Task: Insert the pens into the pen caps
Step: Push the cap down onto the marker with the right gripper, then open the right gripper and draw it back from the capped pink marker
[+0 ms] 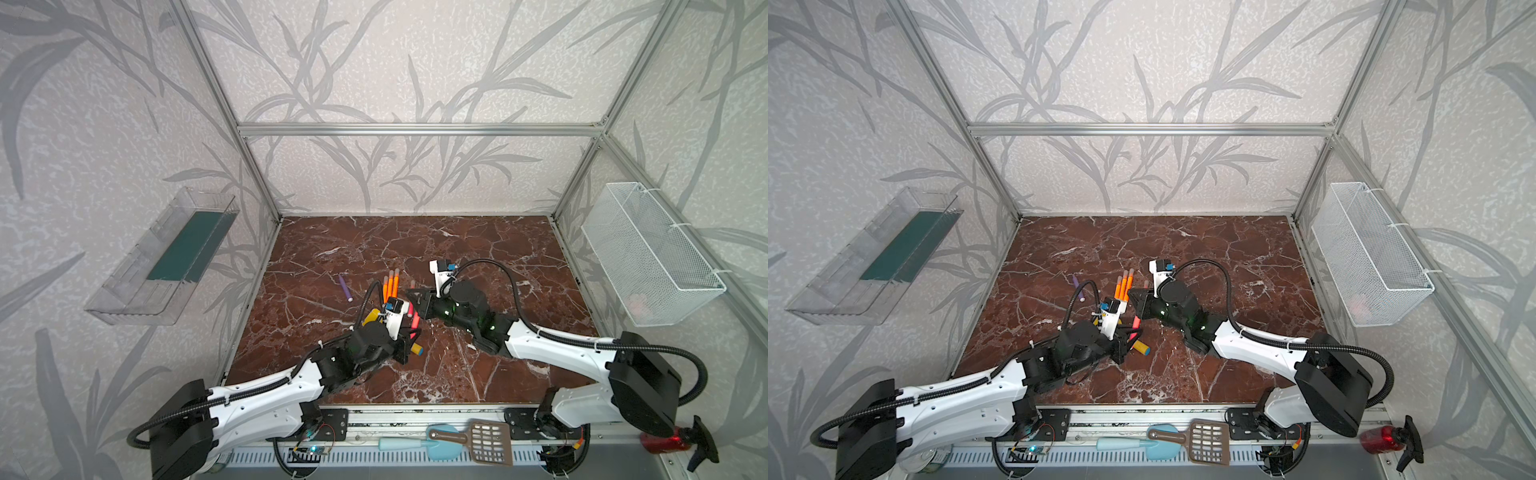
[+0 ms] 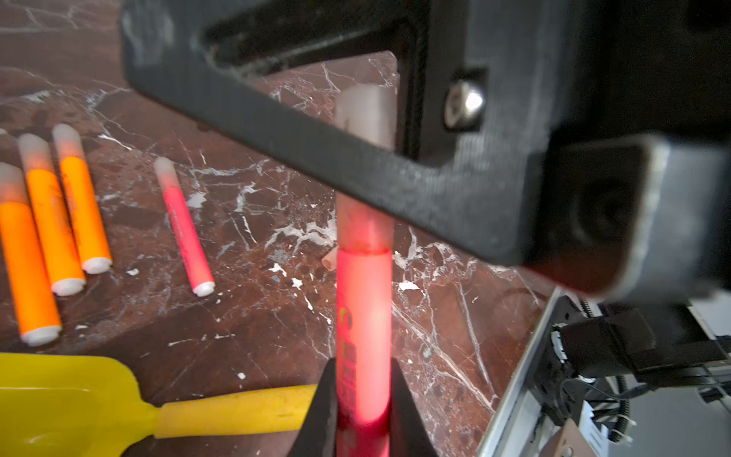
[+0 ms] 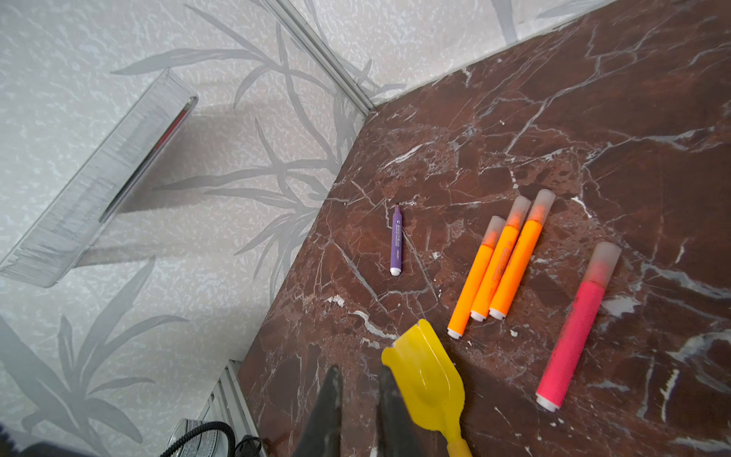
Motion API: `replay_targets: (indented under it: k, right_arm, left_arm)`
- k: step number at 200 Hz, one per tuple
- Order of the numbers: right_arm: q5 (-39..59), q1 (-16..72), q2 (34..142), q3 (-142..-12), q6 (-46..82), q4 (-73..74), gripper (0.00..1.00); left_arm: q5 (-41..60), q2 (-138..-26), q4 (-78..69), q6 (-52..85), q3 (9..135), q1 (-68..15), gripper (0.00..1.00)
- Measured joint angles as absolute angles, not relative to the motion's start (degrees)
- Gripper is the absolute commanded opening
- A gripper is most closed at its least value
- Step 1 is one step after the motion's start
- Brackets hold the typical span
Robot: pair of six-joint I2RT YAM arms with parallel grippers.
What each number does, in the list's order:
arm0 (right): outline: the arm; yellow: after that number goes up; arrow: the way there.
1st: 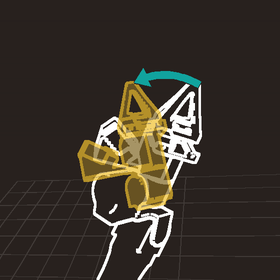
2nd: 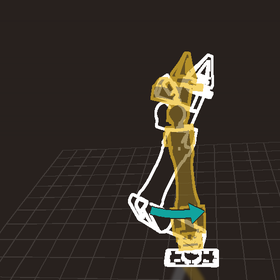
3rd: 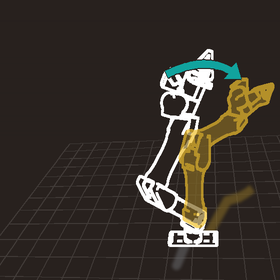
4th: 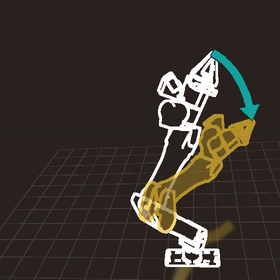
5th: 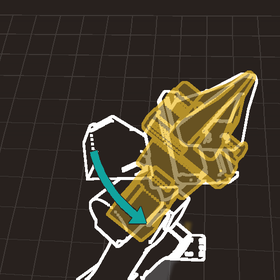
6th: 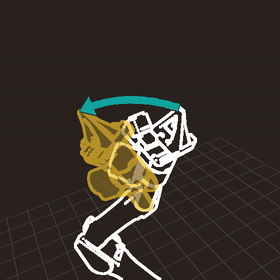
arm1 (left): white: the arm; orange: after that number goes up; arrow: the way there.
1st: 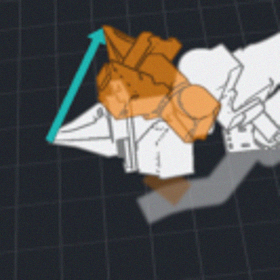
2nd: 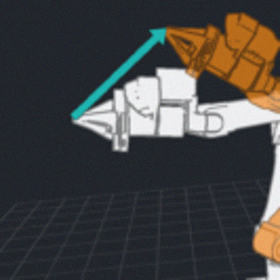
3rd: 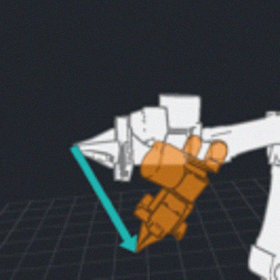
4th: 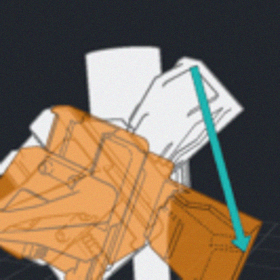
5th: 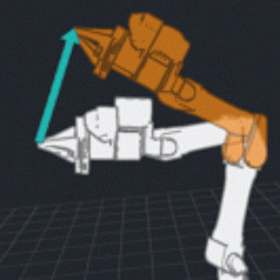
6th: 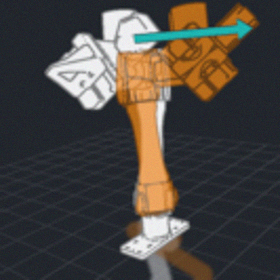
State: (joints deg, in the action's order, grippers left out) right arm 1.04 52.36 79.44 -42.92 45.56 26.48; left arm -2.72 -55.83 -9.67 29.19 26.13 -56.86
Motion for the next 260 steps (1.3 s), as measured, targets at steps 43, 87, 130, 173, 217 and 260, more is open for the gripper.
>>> replay_targets:
  k: [43,87,130,173,217,260]
  right_arm:
    - [-2.2,53.25,82.26,-41.76,46.63,33.41,0.0]
    - [-4.58,55.09,85.52,-41.34,46.06,40.01,0.0]
    - [-7.25,57.14,85.56,-40.73,48.84,40.1,0.0]
    - [-16.97,61.58,85.47,-41.1,54.3,35.64,0.0]
    - [-22.57,63.11,85.47,-40.47,56.1,36.05,0.0]
    - [-19.46,61.56,81.14,-38.22,53.78,34.06,0.33]
  left_arm:
    - [3.64,-56.97,-6.31,26.96,28.14,-51.53,0.0]
    - [24.34,-57.06,-4.91,27.64,28.14,-40.42,0.0]
    - [25.76,-54.65,-0.54,24.69,28.16,-39.13,0.0]
    - [20.8,-53.74,5.76,17.5,29.5,-40.18,0.0]
    - [20.86,-56.05,7.4,15.11,31.16,-40.49,0.0]
    - [23.44,-56.31,5.67,15.64,31.14,-40.51,0.0]
